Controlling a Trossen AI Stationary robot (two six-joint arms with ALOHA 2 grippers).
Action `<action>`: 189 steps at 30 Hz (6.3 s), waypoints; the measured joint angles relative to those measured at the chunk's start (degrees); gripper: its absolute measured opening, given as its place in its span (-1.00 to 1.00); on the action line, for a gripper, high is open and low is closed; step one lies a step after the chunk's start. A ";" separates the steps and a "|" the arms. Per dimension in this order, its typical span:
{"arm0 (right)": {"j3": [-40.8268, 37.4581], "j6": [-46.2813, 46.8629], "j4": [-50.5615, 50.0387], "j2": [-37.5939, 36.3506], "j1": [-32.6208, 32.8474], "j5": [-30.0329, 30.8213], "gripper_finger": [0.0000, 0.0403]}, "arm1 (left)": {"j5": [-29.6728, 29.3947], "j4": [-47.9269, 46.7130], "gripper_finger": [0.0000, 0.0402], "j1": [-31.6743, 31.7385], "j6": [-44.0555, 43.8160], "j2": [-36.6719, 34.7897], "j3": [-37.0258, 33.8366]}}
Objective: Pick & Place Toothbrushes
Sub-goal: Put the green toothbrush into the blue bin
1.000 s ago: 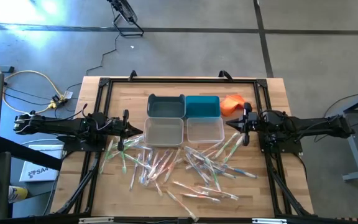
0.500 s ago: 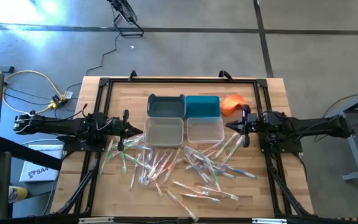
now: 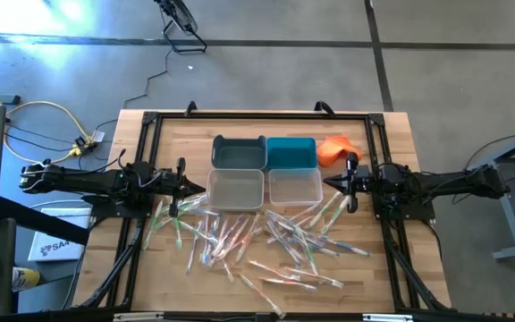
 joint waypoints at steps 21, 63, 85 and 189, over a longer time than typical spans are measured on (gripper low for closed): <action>0.01 -0.04 -0.28 0.00 -0.01 1.37 -0.99 | -0.11 -1.13 -1.00 -0.02 -2.48 0.02 0.00; 0.03 -0.07 -0.32 0.00 -0.01 5.46 -0.99 | 0.04 -1.27 -1.00 -0.02 -6.80 0.02 0.00; 0.05 -8.92 1.58 0.00 -0.14 13.75 -0.99 | 0.00 -1.18 -1.00 -0.01 -6.82 0.02 0.00; 0.05 -4.59 -3.75 0.09 -0.13 15.02 -0.99 | -30.16 0.02 -1.00 0.02 -11.93 0.00 0.02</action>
